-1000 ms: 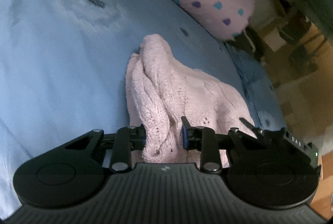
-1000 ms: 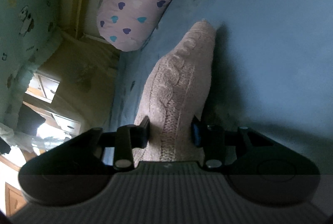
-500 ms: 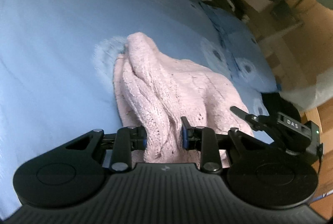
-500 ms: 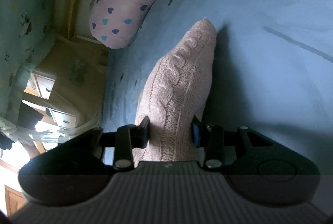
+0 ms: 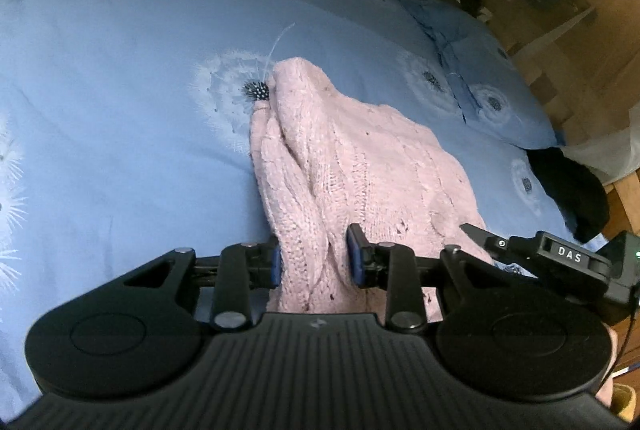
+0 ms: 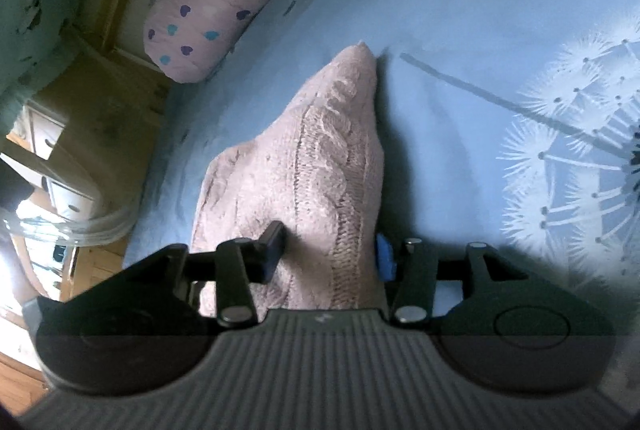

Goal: Fold small clothes

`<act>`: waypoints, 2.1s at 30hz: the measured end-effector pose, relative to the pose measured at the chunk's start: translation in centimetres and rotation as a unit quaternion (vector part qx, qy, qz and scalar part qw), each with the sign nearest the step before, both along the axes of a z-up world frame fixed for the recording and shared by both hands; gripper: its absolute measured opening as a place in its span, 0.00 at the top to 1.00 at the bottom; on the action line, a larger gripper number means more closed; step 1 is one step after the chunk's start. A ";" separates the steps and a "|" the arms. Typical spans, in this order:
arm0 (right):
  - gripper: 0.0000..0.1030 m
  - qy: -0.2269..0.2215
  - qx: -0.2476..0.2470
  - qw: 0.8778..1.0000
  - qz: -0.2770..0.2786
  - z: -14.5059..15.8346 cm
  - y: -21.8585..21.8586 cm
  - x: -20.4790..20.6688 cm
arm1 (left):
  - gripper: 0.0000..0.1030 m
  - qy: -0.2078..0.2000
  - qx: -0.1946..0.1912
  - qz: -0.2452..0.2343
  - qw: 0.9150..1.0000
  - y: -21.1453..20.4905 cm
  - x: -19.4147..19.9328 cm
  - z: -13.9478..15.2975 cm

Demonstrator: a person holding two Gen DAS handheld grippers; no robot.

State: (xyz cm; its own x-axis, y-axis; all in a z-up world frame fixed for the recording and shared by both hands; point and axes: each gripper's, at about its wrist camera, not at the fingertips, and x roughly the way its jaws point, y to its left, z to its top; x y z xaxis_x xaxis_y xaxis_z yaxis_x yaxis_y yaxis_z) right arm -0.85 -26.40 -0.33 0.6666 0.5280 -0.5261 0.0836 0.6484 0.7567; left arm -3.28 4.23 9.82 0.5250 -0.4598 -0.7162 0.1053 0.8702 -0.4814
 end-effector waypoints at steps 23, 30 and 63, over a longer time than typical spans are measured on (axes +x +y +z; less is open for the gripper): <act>0.52 -0.137 -0.293 0.945 0.037 2.2 6.1 -5.7 | 0.32 -0.085 0.184 -0.002 0.979 -1.5 -4.2 -0.2; 0.48 -0.148 -0.297 0.943 0.011 2.9 6.6 -7.4 | 0.20 -0.094 0.197 0.014 0.976 -2.4 -6.5 1.5; 0.22 -0.143 -0.380 0.914 -0.007 -1.7 9.1 -11.6 | 0.00 -0.078 0.259 0.022 0.962 -6.6 -10.6 -3.6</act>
